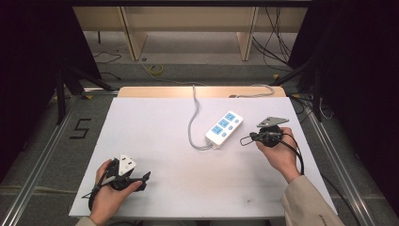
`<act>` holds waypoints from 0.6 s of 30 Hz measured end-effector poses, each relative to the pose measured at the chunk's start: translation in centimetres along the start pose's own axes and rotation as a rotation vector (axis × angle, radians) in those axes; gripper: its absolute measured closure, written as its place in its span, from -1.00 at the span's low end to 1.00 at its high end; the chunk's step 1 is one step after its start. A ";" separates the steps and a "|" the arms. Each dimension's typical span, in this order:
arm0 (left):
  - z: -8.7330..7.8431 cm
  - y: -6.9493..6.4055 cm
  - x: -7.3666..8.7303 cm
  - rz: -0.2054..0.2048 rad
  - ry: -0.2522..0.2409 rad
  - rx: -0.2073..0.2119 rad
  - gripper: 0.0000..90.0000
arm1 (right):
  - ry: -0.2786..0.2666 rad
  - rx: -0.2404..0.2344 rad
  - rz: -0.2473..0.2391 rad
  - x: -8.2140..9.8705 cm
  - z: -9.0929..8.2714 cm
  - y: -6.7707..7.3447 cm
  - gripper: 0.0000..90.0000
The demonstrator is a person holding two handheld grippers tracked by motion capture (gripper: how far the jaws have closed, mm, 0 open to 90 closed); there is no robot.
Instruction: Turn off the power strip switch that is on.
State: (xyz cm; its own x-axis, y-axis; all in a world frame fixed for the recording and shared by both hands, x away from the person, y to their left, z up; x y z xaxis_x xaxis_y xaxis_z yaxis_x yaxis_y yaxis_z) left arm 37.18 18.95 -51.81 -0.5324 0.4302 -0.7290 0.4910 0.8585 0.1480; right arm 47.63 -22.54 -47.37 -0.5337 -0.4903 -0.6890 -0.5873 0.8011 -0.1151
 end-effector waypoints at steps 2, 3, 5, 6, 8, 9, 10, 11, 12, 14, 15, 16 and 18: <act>0.0 0.0 0.0 0.000 0.001 0.000 -0.63 | 0.002 0.002 0.001 -0.2 0.1 -0.1 1.00; 0.0 0.0 0.0 -0.003 0.001 0.000 -0.63 | 0.000 0.004 0.002 -0.2 0.2 -0.1 1.00; 0.0 0.0 0.0 -0.003 0.000 -0.001 -0.63 | 0.003 0.003 0.006 -0.3 0.4 -0.2 1.00; 0.0 0.0 0.0 -0.002 0.001 0.000 -0.63 | 0.005 0.001 0.007 -0.3 0.5 -0.2 1.00; 0.0 0.0 0.0 0.002 0.000 0.000 -0.63 | 0.009 0.001 0.007 -0.3 0.8 -0.2 1.00; 0.0 0.0 0.0 0.002 0.000 0.000 -0.63 | 0.014 0.000 0.006 -0.3 0.9 -0.2 1.00; 0.0 0.0 0.0 0.002 0.000 0.000 -0.63 | 0.016 0.000 0.008 -0.2 1.0 -0.2 1.00; 0.0 0.0 0.0 0.002 0.001 -0.001 -0.63 | 0.018 0.001 0.008 -0.3 1.1 -0.2 1.00; 0.0 0.0 0.0 0.001 0.001 0.000 -0.63 | 0.019 0.000 0.009 -0.3 1.2 -0.2 1.00; 0.0 0.0 0.0 0.000 0.001 0.000 -0.63 | 0.022 -0.001 0.011 -0.4 1.3 -0.3 1.00; 0.0 0.0 0.0 0.000 0.001 0.001 -0.63 | 0.024 0.000 0.009 -0.4 1.4 -0.3 1.00; 0.0 0.0 0.0 0.000 -0.001 0.001 -0.63 | 0.028 0.001 0.009 -0.5 1.4 -0.3 1.00; 0.1 0.0 0.0 0.000 -0.001 0.001 -0.63 | 0.028 0.002 0.008 -0.7 1.5 -0.4 1.00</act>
Point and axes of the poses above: each handheld gripper's, and its own axes: z roughly forward along the jaws, x roughly out of its underside, y roughly to its left, the point moved 7 cm from there along z, roughly forward along the jaws, and after that the axes turned 2 degrees about y, right-handed, at the moved point
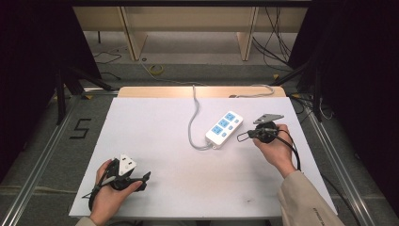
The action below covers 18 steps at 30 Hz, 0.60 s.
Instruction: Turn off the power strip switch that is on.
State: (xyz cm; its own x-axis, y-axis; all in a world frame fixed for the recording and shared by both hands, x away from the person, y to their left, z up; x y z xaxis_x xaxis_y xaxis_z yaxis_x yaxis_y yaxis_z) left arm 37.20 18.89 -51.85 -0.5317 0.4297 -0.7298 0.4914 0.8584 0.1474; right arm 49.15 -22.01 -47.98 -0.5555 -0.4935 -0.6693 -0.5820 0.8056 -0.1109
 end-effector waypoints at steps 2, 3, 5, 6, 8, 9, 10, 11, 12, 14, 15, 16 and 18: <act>0.0 0.0 0.0 0.000 0.001 0.001 -0.63 | 0.000 0.002 -0.004 -0.2 0.1 -0.1 1.00; 0.0 0.0 0.0 0.000 0.001 -0.001 -0.63 | 0.000 0.003 -0.002 -0.4 0.2 -0.1 1.00; 0.0 0.0 0.0 0.000 0.000 0.001 -0.63 | 0.001 0.004 0.000 -0.6 0.3 -0.1 1.00; 0.0 0.0 0.0 0.001 0.003 0.001 -0.63 | -0.001 0.001 -0.003 -0.7 0.4 -0.1 1.00; 0.0 0.0 0.0 0.001 0.000 0.000 -0.63 | 0.002 0.000 0.000 -0.8 0.4 0.0 1.00; 0.0 0.0 0.0 0.001 0.001 0.001 -0.63 | -0.002 -0.001 -0.001 -0.9 0.5 -0.1 1.00; 0.0 0.0 0.0 0.001 -0.001 0.000 -0.63 | 0.001 0.002 -0.002 -1.1 0.7 0.0 1.00; 0.0 0.0 0.0 0.001 -0.002 -0.001 -0.63 | 0.001 0.002 -0.002 -1.1 0.7 0.0 1.00; 0.0 0.0 0.0 0.001 -0.002 0.000 -0.63 | 0.002 0.002 -0.004 -1.3 0.9 -0.1 1.00; 0.0 0.0 0.0 0.001 -0.001 -0.001 -0.63 | 0.003 0.002 0.000 -1.4 1.0 -0.1 1.00; 0.0 0.0 0.0 0.000 -0.003 -0.001 -0.63 | 0.001 0.005 -0.002 -1.6 1.0 -0.2 1.00; 0.0 0.0 0.0 0.001 -0.003 -0.001 -0.63 | 0.002 0.005 -0.002 -1.7 1.1 -0.2 1.00; -0.1 0.0 0.0 -0.001 -0.002 -0.001 -0.63 | 0.006 0.006 -0.003 -1.9 1.2 -0.2 1.00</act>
Point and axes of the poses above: each handheld gripper's, and its own axes: z roughly forward along the jaws, x roughly out of its underside, y roughly to its left, the point moved 7 cm from there along z, roughly forward along the jaws, and after that the axes turned 2 degrees about y, right-handed, at the moved point
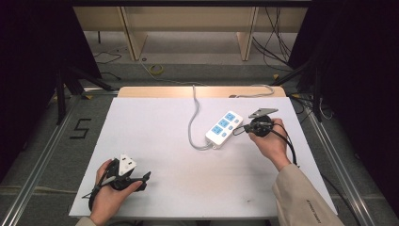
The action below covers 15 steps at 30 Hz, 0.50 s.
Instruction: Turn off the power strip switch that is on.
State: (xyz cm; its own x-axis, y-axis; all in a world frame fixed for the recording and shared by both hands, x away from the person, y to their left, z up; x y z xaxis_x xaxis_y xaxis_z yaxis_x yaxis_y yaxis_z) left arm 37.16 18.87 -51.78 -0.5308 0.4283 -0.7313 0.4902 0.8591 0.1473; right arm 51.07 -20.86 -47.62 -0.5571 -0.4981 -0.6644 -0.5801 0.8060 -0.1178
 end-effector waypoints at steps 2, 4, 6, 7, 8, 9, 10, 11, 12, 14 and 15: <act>0.0 -0.1 0.0 0.000 -0.002 0.002 -0.63 | 0.003 0.002 0.001 -0.2 0.1 0.0 1.00; 0.0 -0.1 0.0 0.000 -0.002 0.003 -0.63 | 0.002 0.003 0.001 -0.3 0.2 -0.1 1.00; 0.1 -0.1 0.0 0.000 -0.001 0.004 -0.63 | 0.007 0.004 0.004 -0.5 0.4 -0.1 1.00; 0.1 -0.1 0.0 0.000 -0.001 0.004 -0.63 | 0.010 0.004 0.003 -0.5 0.5 -0.1 1.00; 0.0 0.0 0.0 0.000 -0.003 0.003 -0.63 | 0.012 0.005 0.001 -0.6 0.6 -0.1 1.00; 0.0 0.0 0.0 0.000 -0.003 0.003 -0.63 | 0.013 0.005 0.002 -0.6 0.7 -0.1 1.00; 0.0 0.0 0.0 0.000 -0.004 0.002 -0.63 | 0.016 0.006 0.003 -0.7 0.8 -0.1 1.00; 0.0 0.0 0.0 0.000 -0.004 0.002 -0.63 | 0.016 0.006 0.003 -0.7 0.8 -0.1 1.00; 0.0 -0.1 0.0 0.002 -0.002 0.004 -0.63 | 0.021 0.009 0.001 -0.8 1.0 -0.2 1.00; 0.0 -0.1 -0.1 0.002 -0.003 0.004 -0.63 | 0.029 0.010 -0.001 -1.0 1.2 -0.3 1.00; 0.0 -0.1 -0.1 0.002 -0.003 0.004 -0.63 | 0.029 0.010 -0.001 -1.0 1.2 -0.3 1.00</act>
Point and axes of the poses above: each handheld gripper's, and its own axes: z roughly forward along the jaws, x roughly out of its underside, y roughly to its left, the point moved 7 cm from there along z, roughly forward along the jaws, and after that the axes turned 2 degrees about y, right-handed, at the moved point
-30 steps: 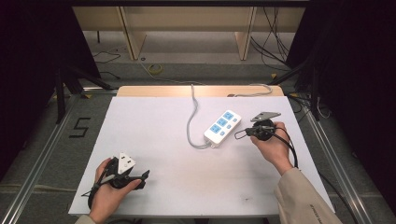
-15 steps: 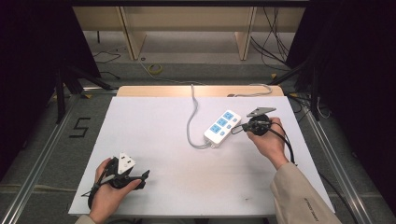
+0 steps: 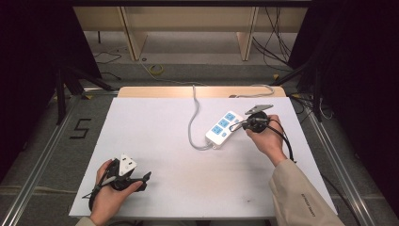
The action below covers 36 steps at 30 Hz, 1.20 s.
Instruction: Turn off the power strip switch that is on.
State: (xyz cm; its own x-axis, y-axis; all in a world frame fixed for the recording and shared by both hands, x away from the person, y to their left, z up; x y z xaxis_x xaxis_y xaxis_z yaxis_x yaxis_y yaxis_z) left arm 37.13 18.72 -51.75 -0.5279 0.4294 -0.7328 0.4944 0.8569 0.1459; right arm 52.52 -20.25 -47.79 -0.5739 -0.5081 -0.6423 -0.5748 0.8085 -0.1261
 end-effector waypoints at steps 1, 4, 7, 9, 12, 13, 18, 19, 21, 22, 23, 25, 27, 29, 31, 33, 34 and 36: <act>0.0 0.0 0.0 0.001 0.000 0.000 -0.63 | 0.001 0.000 0.002 -0.2 0.2 -0.1 1.00; 0.0 0.0 0.0 0.000 0.002 0.001 -0.63 | 0.008 -0.001 0.005 -0.4 0.4 -0.3 1.00; 0.0 0.0 0.0 0.002 0.001 -0.001 -0.63 | 0.007 0.000 0.008 -0.5 0.5 -0.5 1.00; 0.0 0.0 0.0 0.002 0.000 -0.001 -0.63 | 0.011 -0.001 0.011 -0.6 0.6 -0.5 1.00; 0.0 0.0 0.0 0.003 0.000 -0.001 -0.63 | 0.009 -0.003 0.011 -0.8 0.7 -0.6 1.00; 0.0 0.1 0.0 0.004 0.001 -0.001 -0.63 | 0.010 -0.007 0.010 -0.9 0.8 -0.6 1.00; 0.0 0.1 0.0 0.003 0.001 -0.001 -0.63 | 0.018 -0.011 0.012 -1.1 1.2 -0.5 1.00; 0.0 0.0 0.0 0.003 0.000 -0.001 -0.63 | 0.019 -0.012 0.014 -1.1 1.3 -0.5 1.00; 0.0 0.0 0.0 0.003 0.000 -0.001 -0.63 | 0.019 -0.014 0.015 -1.2 1.4 -0.5 1.00; 0.0 0.0 0.0 0.003 0.000 -0.001 -0.63 | 0.019 -0.014 0.015 -1.2 1.4 -0.5 1.00; 0.0 0.0 0.0 0.002 -0.001 -0.001 -0.63 | 0.020 -0.013 0.014 -1.3 1.6 -0.5 1.00; 0.0 0.0 0.0 0.004 -0.002 -0.001 -0.63 | 0.025 -0.014 0.018 -1.3 1.7 -0.5 1.00; 0.0 0.0 0.0 0.003 -0.002 -0.001 -0.63 | 0.026 -0.013 0.018 -1.5 1.8 -0.5 1.00; 0.0 0.0 0.0 0.003 -0.001 0.000 -0.63 | 0.026 -0.014 0.017 -1.6 1.8 -0.5 1.00; 0.0 0.0 0.0 0.004 -0.002 -0.001 -0.63 | 0.026 -0.013 0.019 -1.8 1.9 -0.5 1.00; 0.0 0.0 0.0 0.004 -0.002 0.000 -0.63 | 0.028 -0.014 0.022 -1.8 1.9 -0.5 1.00; 0.0 0.0 0.0 0.005 -0.002 -0.001 -0.63 | 0.027 -0.014 0.022 -1.9 2.0 -0.6 1.00; 0.0 0.0 0.0 0.005 -0.001 0.000 -0.63 | 0.029 -0.015 0.027 -1.9 2.1 -0.6 1.00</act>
State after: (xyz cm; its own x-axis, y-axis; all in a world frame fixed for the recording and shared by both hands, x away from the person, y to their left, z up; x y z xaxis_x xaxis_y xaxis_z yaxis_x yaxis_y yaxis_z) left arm 37.17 18.72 -51.73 -0.5249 0.4329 -0.7329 0.4965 0.8551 0.1495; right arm 55.18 -19.10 -48.04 -0.6055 -0.4947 -0.6234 -0.5675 0.8176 -0.0975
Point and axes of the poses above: each handheld gripper's, and its own axes: z roughly forward along the jaws, x roughly out of its underside, y roughly to its left, the point moved 7 cm from there along z, roughly forward along the jaws, and after that the axes turned 2 degrees about y, right-handed, at the moved point
